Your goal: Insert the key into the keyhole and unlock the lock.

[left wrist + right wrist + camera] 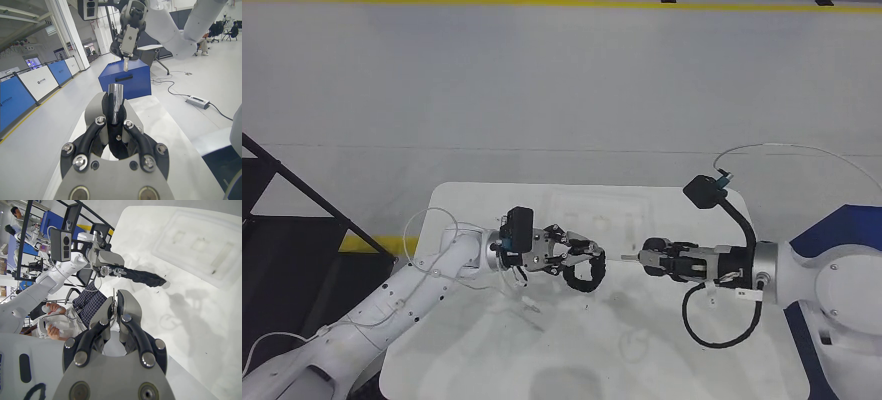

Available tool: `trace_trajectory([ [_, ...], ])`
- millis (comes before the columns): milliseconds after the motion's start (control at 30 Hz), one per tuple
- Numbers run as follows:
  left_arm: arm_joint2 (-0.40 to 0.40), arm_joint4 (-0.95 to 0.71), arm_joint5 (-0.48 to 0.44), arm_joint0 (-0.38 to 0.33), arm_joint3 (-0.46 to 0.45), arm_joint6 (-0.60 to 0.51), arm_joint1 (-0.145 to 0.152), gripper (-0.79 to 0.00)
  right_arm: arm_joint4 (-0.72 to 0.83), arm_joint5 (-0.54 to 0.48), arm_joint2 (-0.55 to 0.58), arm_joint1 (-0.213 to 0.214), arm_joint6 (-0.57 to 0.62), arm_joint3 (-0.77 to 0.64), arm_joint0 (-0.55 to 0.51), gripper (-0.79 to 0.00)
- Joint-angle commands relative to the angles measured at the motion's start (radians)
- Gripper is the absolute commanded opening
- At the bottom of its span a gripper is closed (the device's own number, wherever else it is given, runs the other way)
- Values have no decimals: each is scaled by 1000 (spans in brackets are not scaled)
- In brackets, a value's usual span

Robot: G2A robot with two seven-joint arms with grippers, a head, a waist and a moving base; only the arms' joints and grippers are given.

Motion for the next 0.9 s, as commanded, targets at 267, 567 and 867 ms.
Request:
trace_trajectory([
  [267,3,-1,-5,-1,7,2,-2,-785,1,0,0,0,-1,1,0,-785],
  [567,4,-25,34,33,-9,6,-10,-785,-68,-2,-19,8,-7,-29,-15,-785],
  [867,48,202,184,21,26,154,-54,-785,-264,37,-105,31,53,-78,70,-785],
])
